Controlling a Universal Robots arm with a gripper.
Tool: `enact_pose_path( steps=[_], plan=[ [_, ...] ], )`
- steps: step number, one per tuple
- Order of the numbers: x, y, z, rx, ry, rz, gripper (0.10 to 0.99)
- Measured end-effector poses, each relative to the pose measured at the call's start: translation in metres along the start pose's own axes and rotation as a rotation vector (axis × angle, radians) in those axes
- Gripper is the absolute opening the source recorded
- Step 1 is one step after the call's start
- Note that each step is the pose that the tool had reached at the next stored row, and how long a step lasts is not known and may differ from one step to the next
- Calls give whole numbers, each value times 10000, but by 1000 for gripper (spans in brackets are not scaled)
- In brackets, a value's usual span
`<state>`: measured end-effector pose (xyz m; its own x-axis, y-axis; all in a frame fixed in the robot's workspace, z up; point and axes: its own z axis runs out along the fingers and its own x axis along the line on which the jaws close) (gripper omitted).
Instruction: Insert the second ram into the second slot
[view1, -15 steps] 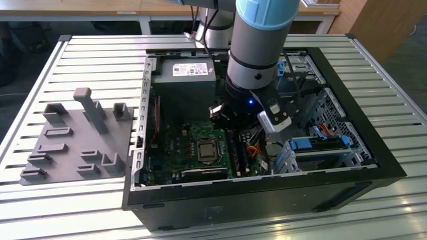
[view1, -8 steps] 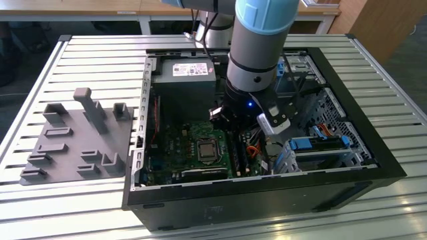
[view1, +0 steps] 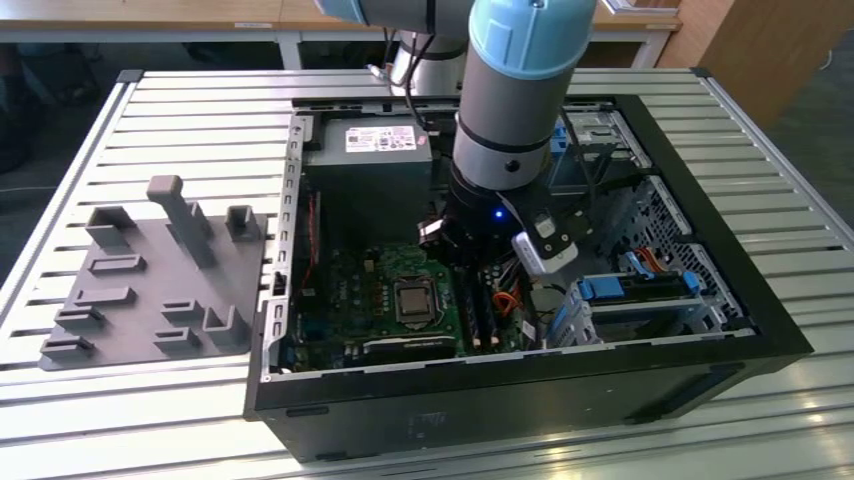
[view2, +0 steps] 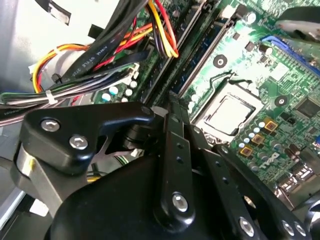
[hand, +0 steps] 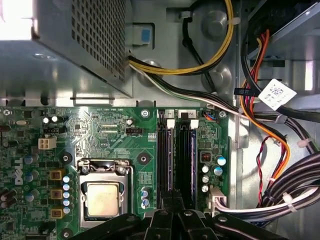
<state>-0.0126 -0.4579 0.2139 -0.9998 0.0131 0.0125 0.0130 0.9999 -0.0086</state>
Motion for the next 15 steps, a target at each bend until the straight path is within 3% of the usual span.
enact_pose_path(
  steps=[3, 4, 9, 15],
  plan=[
    [0, 1, -16, -4, -2, 1, 106],
    [0, 4, -44, -41, -13, 0, 106],
    [5, -1, -253, -26, -7, 0, 106],
    [5, -1, -276, -28, -7, 0, 106]
  ],
)
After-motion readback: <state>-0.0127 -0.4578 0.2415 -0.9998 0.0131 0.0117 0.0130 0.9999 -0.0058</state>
